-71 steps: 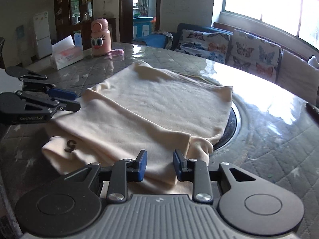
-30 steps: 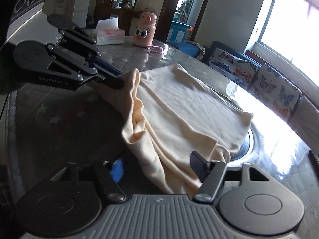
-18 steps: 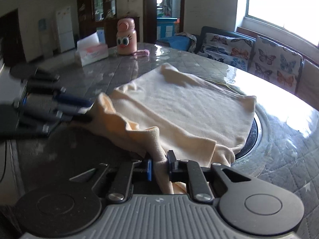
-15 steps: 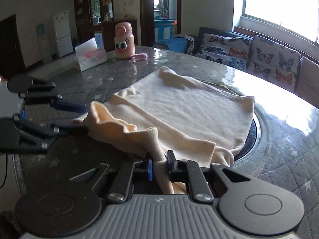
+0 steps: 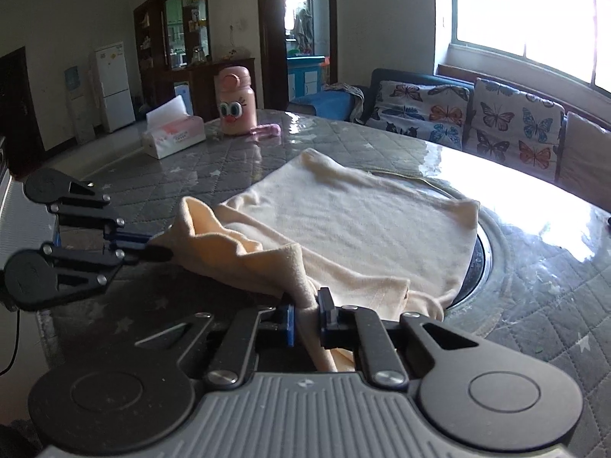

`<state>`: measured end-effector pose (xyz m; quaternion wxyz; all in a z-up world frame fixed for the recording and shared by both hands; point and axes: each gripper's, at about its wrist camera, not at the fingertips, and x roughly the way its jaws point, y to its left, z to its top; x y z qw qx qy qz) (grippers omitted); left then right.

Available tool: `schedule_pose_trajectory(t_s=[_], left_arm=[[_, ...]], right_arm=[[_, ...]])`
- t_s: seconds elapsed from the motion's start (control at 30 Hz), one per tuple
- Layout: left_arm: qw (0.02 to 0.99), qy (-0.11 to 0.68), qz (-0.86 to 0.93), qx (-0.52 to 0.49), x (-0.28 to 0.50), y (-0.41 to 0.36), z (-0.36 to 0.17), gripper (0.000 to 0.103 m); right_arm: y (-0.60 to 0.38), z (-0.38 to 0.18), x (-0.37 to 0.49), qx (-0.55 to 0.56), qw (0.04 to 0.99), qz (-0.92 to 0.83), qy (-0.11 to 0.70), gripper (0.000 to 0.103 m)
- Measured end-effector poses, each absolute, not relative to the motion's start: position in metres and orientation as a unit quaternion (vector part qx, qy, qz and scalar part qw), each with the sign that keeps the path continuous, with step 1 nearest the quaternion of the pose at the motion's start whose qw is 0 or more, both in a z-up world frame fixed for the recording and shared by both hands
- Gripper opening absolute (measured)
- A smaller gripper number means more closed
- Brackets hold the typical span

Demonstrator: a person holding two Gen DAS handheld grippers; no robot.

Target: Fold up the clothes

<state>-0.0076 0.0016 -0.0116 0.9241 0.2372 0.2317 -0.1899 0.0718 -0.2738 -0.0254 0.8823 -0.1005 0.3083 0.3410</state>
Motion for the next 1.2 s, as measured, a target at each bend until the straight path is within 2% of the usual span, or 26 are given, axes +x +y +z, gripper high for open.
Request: schedule_pose_trajectory(t_s=[0.37,0.5,0.73,1.0,1.2], left_arm=[[0.932,0.223,-0.207,0.199,-0.094,0.012,0.041,0.005],[0.936,0.215,-0.198,0.195,-0.074,0.013,0.047,0.005],[0.943,0.209,-0.182,0.187,-0.022,0.017,0.052,0.005],[0.938,0.267,-0.147,0.167,0.084,0.024,0.015,0.006],[0.935,0.308,-0.093,0.148,0.117,0.037,-0.016,0.01]], right_arm=[[-0.297,0.017,-0.019,-0.102,0.853,0.409,0.309,0.01],[-0.296,0.028,-0.025,-0.112,0.851,0.414,0.303,0.01],[-0.282,0.041,0.033,-0.111,0.863,0.392,0.297,0.01],[-0.276,0.002,0.105,-0.074,0.88,0.331,0.334,0.01],[-0.271,-0.029,0.159,-0.046,0.888,0.282,0.36,0.019]])
